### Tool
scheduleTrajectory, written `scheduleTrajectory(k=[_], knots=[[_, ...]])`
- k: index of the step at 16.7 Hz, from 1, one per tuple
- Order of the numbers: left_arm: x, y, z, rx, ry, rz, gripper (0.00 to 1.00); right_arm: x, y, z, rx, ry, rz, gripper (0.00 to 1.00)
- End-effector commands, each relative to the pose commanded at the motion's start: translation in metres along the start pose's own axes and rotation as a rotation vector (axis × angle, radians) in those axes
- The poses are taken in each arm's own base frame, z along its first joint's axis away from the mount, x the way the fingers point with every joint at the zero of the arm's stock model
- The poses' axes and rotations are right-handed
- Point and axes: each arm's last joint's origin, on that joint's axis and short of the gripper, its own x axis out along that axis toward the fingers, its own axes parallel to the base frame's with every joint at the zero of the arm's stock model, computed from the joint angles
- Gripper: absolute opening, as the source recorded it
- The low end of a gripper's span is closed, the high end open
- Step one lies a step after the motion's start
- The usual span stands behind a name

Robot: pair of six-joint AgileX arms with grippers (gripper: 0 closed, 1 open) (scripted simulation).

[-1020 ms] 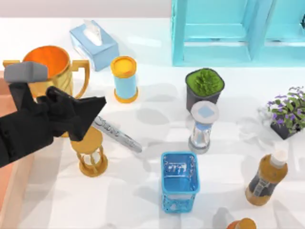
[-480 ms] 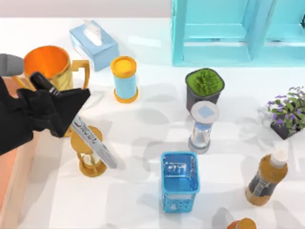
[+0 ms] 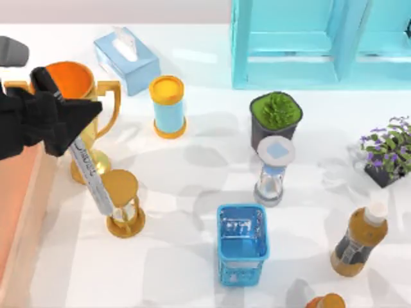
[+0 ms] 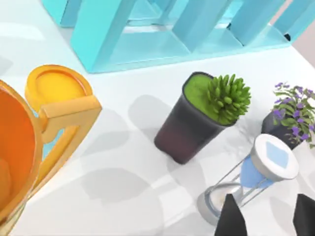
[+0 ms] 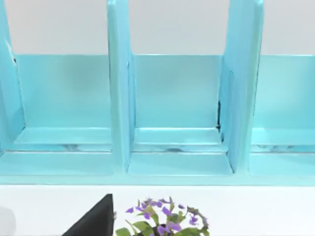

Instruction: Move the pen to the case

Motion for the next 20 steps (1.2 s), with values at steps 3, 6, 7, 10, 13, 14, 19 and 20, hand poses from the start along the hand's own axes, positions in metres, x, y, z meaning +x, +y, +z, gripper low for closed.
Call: scheduleTrajectory(k=[3, 6, 7, 10, 13, 14, 19, 20], knots=[[-0.01, 0.026, 0.032, 0.114, 0.066, 0.012, 0.0, 0.0, 0.0, 0.0, 0.0, 0.0, 0.0, 1.0], [-0.028, 0.058, 0.059, 0.246, 0.12, 0.002, 0.0, 0.0, 0.0, 0.0, 0.0, 0.0, 0.0, 1.0], [-0.035, 0.07, 0.066, 0.291, 0.133, -0.006, 0.0, 0.0, 0.0, 0.0, 0.0, 0.0, 0.0, 1.0], [-0.059, 0.102, 0.075, 0.421, 0.16, -0.044, 0.0, 0.0, 0.0, 0.0, 0.0, 0.0, 0.0, 1.0], [-0.081, 0.128, 0.072, 0.521, 0.17, -0.095, 0.0, 0.0, 0.0, 0.0, 0.0, 0.0, 0.0, 1.0], [-0.088, 0.134, 0.069, 0.545, 0.169, -0.114, 0.0, 0.0, 0.0, 0.0, 0.0, 0.0, 0.0, 1.0], [-0.115, 0.156, 0.053, 0.607, 0.116, -0.195, 0.0, 0.0, 0.0, 0.0, 0.0, 0.0, 0.0, 1.0], [-0.119, 0.158, 0.051, 0.609, 0.099, -0.203, 0.0, 0.0, 0.0, 0.0, 0.0, 0.0, 0.0, 1.0]])
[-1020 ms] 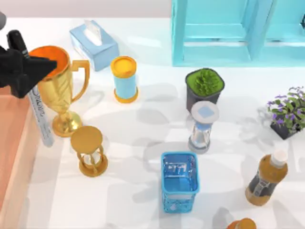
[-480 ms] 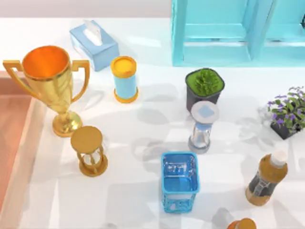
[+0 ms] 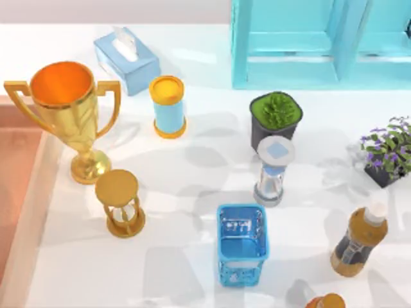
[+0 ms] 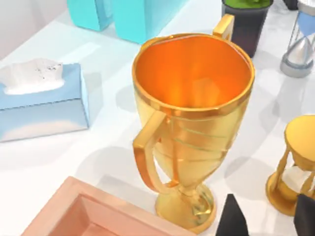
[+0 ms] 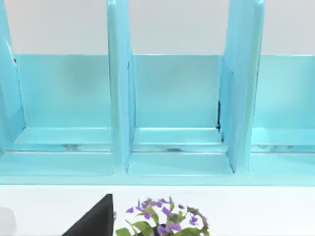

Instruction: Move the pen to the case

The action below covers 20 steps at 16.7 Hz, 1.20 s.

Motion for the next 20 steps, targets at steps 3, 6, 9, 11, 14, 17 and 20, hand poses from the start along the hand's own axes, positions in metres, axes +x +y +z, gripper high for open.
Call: scheduleTrajectory(k=[3, 6, 9, 11, 14, 17, 20], knots=[[-0.009, -0.001, -0.006, 0.002, -0.043, 0.003, 0.0, 0.0, 0.0, 0.0, 0.0, 0.0, 0.0, 1.0], [-0.012, -0.001, -0.007, 0.001, -0.054, 0.006, 0.0, 0.0, 0.0, 0.0, 0.0, 0.0, 0.0, 1.0], [-0.01, -0.001, -0.006, 0.005, -0.052, 0.001, 0.0, 0.0, 0.0, 0.0, 0.0, 0.0, 0.0, 1.0], [-0.008, -0.002, -0.007, -0.002, -0.05, -0.001, 0.0, 0.0, 0.0, 0.0, 0.0, 0.0, 0.0, 1.0], [0.003, -0.002, -0.017, -0.014, -0.048, -0.001, 0.0, 0.0, 0.0, 0.0, 0.0, 0.0, 0.0, 1.0], [0.014, -0.001, -0.026, -0.014, -0.049, 0.0, 0.0, 0.0, 0.0, 0.0, 0.0, 0.0, 0.0, 1.0], [0.025, 0.0, -0.032, -0.001, -0.05, 0.001, 0.0, 0.0, 0.0, 0.0, 0.0, 0.0, 0.0, 1.0]])
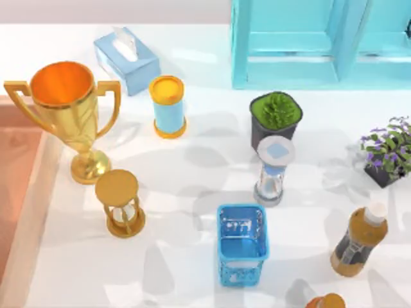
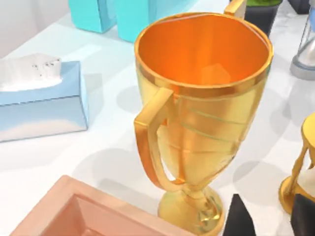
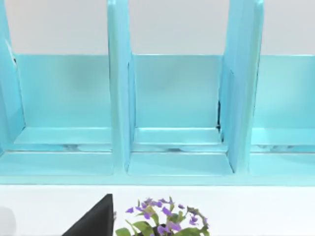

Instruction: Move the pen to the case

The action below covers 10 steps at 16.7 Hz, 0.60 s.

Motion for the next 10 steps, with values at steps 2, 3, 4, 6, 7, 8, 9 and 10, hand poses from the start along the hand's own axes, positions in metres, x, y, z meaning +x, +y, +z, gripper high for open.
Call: scheduleTrajectory(k=[2, 3, 4, 6, 7, 8, 9, 10], knots=[[0.007, 0.001, -0.006, 0.023, 0.002, 0.009, 0.0, 0.0, 0.0, 0.0, 0.0, 0.0, 0.0, 1.0], [0.011, 0.0, -0.009, 0.02, -0.001, 0.009, 0.0, 0.0, 0.0, 0.0, 0.0, 0.0, 0.0, 1.0], [0.014, 0.0, -0.011, 0.011, -0.003, 0.006, 0.0, 0.0, 0.0, 0.0, 0.0, 0.0, 0.0, 1.0], [0.015, -0.001, -0.013, 0.002, -0.004, 0.004, 0.0, 0.0, 0.0, 0.0, 0.0, 0.0, 0.0, 1.0], [0.015, -0.001, -0.013, 0.002, -0.004, 0.004, 0.0, 0.0, 0.0, 0.0, 0.0, 0.0, 0.0, 1.0], [0.015, -0.001, -0.013, 0.002, -0.004, 0.004, 0.0, 0.0, 0.0, 0.0, 0.0, 0.0, 0.0, 1.0], [0.015, -0.001, -0.013, 0.002, -0.004, 0.004, 0.0, 0.0, 0.0, 0.0, 0.0, 0.0, 0.0, 1.0], [0.015, -0.001, -0.013, 0.002, -0.004, 0.004, 0.08, 0.0, 0.0, 0.0, 0.0, 0.0, 0.0, 1.0]])
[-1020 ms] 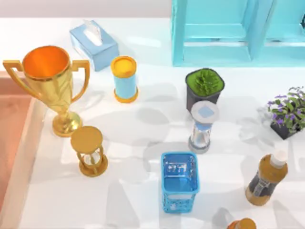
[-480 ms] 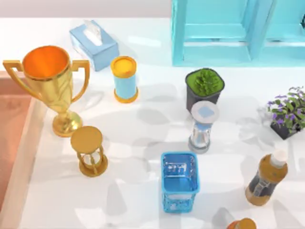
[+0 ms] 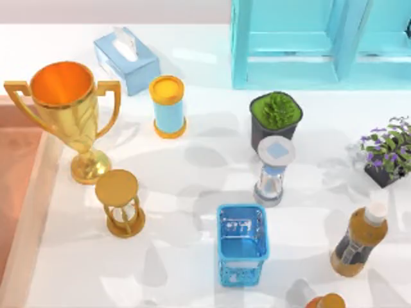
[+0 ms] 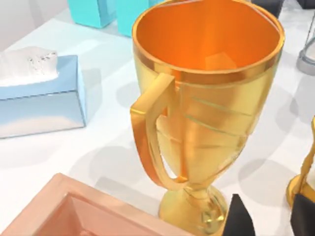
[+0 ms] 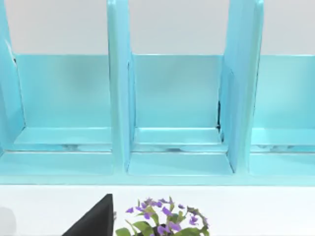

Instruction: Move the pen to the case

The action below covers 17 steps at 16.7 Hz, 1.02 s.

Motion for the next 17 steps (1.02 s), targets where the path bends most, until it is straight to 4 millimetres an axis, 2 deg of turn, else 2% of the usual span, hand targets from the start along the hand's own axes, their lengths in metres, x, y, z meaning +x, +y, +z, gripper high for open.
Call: scheduleTrajectory(k=[12, 17], knots=[[0.0, 0.0, 0.0, 0.0, 0.0, 0.0, 0.98, 0.0, 0.0, 0.0, 0.0, 0.0, 0.0, 1.0], [0.0, 0.0, 0.0, 0.0, 0.0, 0.0, 1.0, 0.0, 0.0, 0.0, 0.0, 0.0, 0.0, 1.0]])
